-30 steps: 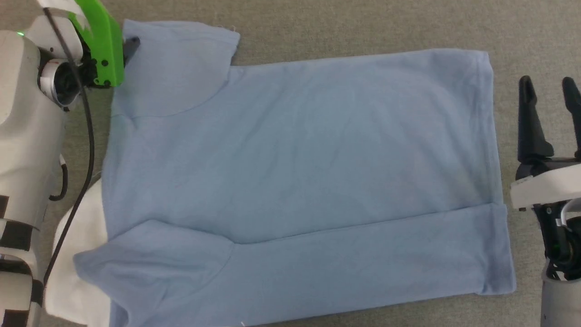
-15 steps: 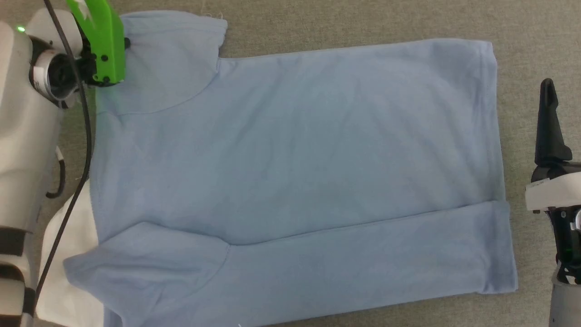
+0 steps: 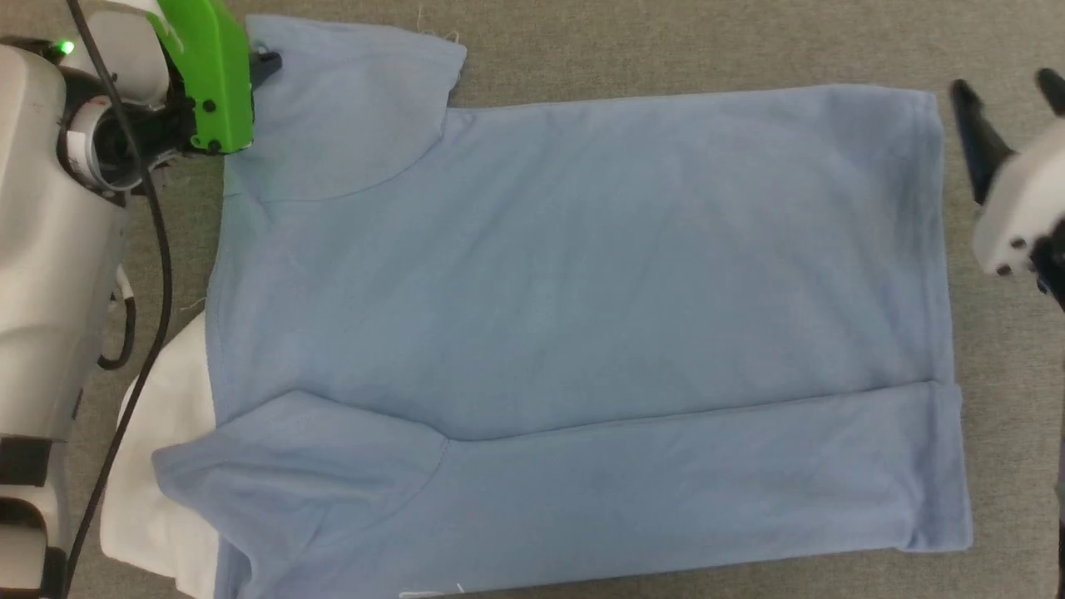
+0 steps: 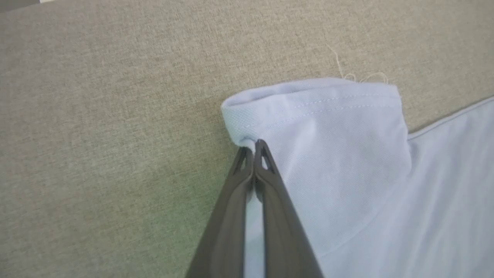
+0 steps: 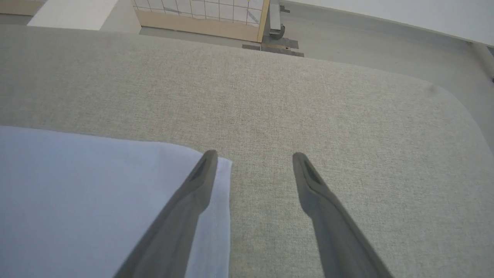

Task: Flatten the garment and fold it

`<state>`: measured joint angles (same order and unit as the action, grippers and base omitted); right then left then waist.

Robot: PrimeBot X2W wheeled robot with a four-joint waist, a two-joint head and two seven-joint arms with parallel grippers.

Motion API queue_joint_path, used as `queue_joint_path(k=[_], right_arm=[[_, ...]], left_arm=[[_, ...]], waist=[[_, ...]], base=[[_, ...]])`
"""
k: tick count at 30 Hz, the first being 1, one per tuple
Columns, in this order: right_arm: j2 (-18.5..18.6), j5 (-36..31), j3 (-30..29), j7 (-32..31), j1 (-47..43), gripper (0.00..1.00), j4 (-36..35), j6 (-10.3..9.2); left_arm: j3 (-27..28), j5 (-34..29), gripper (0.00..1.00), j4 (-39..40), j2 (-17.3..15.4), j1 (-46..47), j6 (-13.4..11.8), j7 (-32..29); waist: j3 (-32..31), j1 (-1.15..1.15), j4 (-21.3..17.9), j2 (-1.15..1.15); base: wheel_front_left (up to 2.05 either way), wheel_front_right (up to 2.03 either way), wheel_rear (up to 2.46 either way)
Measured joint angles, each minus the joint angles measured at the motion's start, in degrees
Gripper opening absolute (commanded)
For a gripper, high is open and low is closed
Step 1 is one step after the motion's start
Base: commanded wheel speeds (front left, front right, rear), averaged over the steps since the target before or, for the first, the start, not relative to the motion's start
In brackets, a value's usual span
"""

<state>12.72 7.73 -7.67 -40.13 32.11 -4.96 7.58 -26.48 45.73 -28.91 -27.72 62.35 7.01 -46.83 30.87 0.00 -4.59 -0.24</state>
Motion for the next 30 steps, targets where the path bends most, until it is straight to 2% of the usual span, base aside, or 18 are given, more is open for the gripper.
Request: queue_joint_path(k=[5, 9, 18, 19, 20, 21, 26, 30], right_arm=[[2.23, -0.01, 5.72, -12.56, 6.55, 1.0, 3.67, 0.01], [2.82, -0.42, 7.76, -21.46, 9.1, 1.0, 6.04, 0.0], [2.77, -1.67, 8.58, -31.11, 11.34, 1.0, 5.83, -0.02], [2.82, -1.65, 8.47, -31.58, 11.34, 0.47, 5.56, -0.02], [2.76, -1.65, 8.25, -31.99, 11.34, 0.2, 5.36, -0.02], [2.66, -1.65, 8.09, -32.25, 11.33, 0.0, 5.14, -0.01], [1.2, -1.63, 6.68, -31.53, 10.8, 0.0, 4.58, 0.0], [1.43, -1.1, 5.54, -28.18, 9.37, 0.0, 4.08, -0.01]], left_arm=[[0.57, 0.21, 0.0, 2.71, -1.25, -0.01, -0.02, -0.1], [0.81, 0.27, 0.0, 4.5, -1.7, -0.02, -0.03, -0.26], [0.9, 1.77, 0.0, 6.35, -1.78, -0.14, -0.03, 0.0], [0.9, 1.82, 0.0, 6.42, -1.78, -0.18, -0.03, 0.01], [0.89, 1.82, 0.0, 6.5, -1.78, -0.2, -0.03, 0.02], [0.89, 1.83, 0.0, 6.56, -1.79, -0.25, -0.03, 0.09], [0.87, 2.66, 0.0, 6.55, -1.6, -1.22, -0.03, 1.24], [1.64, 4.0, 0.0, 7.37, -0.97, -2.27, -0.01, 3.36]], waist=[[1.7, 0.0, 0.55, 0.0], [3.18, 0.0, 1.26, 0.0], [5.67, 0.0, 3.07, 0.0], [5.78, 0.0, 3.23, 0.0], [5.85, 0.0, 3.35, 0.0], [5.84, 0.0, 3.41, 0.0], [4.85, 0.0, 3.47, 0.0], [2.88, 0.0, 3.51, 0.0]], base=[[0.0, 0.0, 0.0], [0.0, 0.0, 0.0], [0.0, 0.0, 0.0], [0.0, 0.0, 0.0], [0.0, 0.0, 0.0], [0.0, 0.0, 0.0], [0.0, 0.0, 0.0], [0.0, 0.0, 0.0]])
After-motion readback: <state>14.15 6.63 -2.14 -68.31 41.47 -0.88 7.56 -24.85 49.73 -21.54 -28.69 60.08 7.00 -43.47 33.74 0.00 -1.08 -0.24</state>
